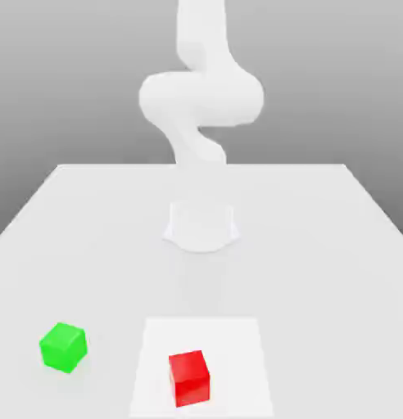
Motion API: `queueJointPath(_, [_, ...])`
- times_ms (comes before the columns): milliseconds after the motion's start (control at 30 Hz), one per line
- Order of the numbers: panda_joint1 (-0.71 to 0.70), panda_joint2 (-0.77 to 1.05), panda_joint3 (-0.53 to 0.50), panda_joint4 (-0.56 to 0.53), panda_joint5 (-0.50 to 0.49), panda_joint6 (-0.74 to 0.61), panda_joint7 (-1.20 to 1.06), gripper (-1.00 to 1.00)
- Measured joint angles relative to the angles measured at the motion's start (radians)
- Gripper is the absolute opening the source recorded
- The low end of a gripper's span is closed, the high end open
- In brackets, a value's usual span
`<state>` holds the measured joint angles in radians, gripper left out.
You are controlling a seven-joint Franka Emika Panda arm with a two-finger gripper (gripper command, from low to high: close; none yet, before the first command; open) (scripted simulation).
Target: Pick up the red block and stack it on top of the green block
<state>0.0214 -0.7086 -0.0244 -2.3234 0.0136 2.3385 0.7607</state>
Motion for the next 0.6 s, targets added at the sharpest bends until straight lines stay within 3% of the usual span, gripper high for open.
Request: queueJointPath(600, [0.082, 0.659, -0.096, -0.168, 0.082, 0.277, -0.272, 0.00])
